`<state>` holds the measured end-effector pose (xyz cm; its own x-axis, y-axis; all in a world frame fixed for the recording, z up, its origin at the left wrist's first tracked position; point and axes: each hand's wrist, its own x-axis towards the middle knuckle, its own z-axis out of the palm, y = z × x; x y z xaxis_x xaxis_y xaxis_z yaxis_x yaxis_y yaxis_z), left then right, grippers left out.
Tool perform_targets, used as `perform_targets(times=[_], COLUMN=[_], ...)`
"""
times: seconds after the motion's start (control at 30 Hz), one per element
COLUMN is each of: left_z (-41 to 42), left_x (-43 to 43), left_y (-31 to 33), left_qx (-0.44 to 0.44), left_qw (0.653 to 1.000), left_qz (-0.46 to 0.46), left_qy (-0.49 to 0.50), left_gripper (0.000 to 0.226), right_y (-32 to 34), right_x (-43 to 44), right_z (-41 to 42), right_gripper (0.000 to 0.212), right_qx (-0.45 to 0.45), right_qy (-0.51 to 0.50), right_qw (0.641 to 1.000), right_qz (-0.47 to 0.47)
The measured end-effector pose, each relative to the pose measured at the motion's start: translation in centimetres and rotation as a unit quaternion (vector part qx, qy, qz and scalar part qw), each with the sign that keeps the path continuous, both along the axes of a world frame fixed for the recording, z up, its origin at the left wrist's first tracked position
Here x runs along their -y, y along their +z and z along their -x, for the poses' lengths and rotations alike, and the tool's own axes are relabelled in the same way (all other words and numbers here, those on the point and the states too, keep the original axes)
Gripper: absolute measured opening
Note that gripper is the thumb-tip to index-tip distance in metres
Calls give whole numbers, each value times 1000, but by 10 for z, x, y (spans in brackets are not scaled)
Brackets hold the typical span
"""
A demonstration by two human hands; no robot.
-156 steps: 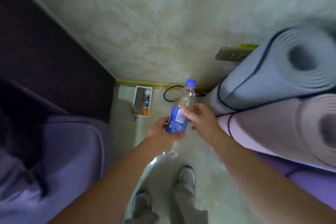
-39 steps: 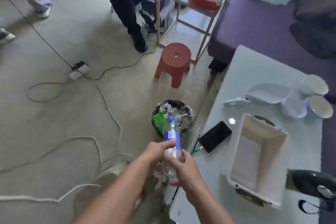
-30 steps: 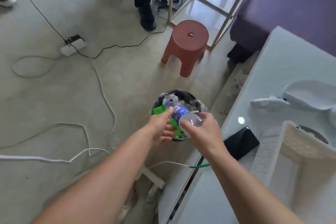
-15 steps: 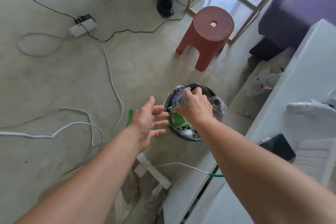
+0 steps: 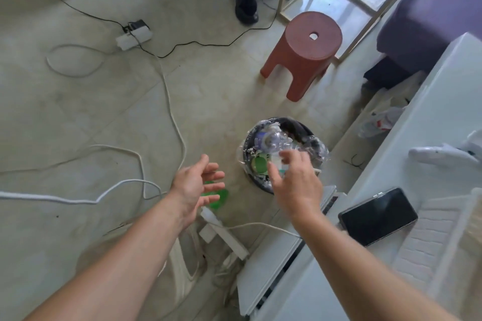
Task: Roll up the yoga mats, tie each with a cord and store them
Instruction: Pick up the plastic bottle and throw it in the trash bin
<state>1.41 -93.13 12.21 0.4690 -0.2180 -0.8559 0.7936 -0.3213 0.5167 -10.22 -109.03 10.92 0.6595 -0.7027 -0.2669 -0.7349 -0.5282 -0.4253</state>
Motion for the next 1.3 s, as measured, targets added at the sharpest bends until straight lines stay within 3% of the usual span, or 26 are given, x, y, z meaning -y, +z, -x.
perform_targets(times=[0.07,0.13,0.23,0.37,0.47,0.63,0.77,0.87,1.0,1.17,1.2,1.3], left_z=[-2,-10,-27,-52,-64,-87,-100,-103,-106,-112,-114,-110], left_x=[-19,-40,-73,-103,-111,-113,-125,-127,-122,-109,-104,-81], left_y=[-1,-8,-36,-104,-165,-249,-282,-283,-261,-177,-157,-100], left_qx=[14,26,45,86,117,130,125,122,155,286,288,276], left_qw=[1000,998,992,987,991,980,969,971,969,883,878,883], left_qz=[-15,-27,-25,-22,-8,-16,-55,-63,-91,-134,-115,-46], left_qy=[22,58,116,135,64,-152,-206,-195,-168,-348,-366,-377], left_gripper=[37,35,30,22,15,14,13,13,8,67,67,27], right_y=[-4,-27,-91,-197,-286,-392,-427,-416,-331,-175,-147,-70], right_x=[-35,-71,-109,-126,-121,-122,-125,-121,-117,-116,-112,-92], right_z=[6,6,-7,-40,-71,-90,-88,-90,-94,-88,-84,-63], right_gripper=[24,24,24,30,35,52,40,17,16,28,29,24], right_qx=[-59,-160,-249,-278,-272,-268,-275,-278,-188,-90,-77,-40], right_qy=[81,154,158,142,112,79,88,103,50,20,14,-4], right_qw=[994,969,938,937,947,959,957,955,978,985,985,986], right_qz=[-48,-108,-183,-157,-129,-49,34,12,-80,-145,-156,-164])
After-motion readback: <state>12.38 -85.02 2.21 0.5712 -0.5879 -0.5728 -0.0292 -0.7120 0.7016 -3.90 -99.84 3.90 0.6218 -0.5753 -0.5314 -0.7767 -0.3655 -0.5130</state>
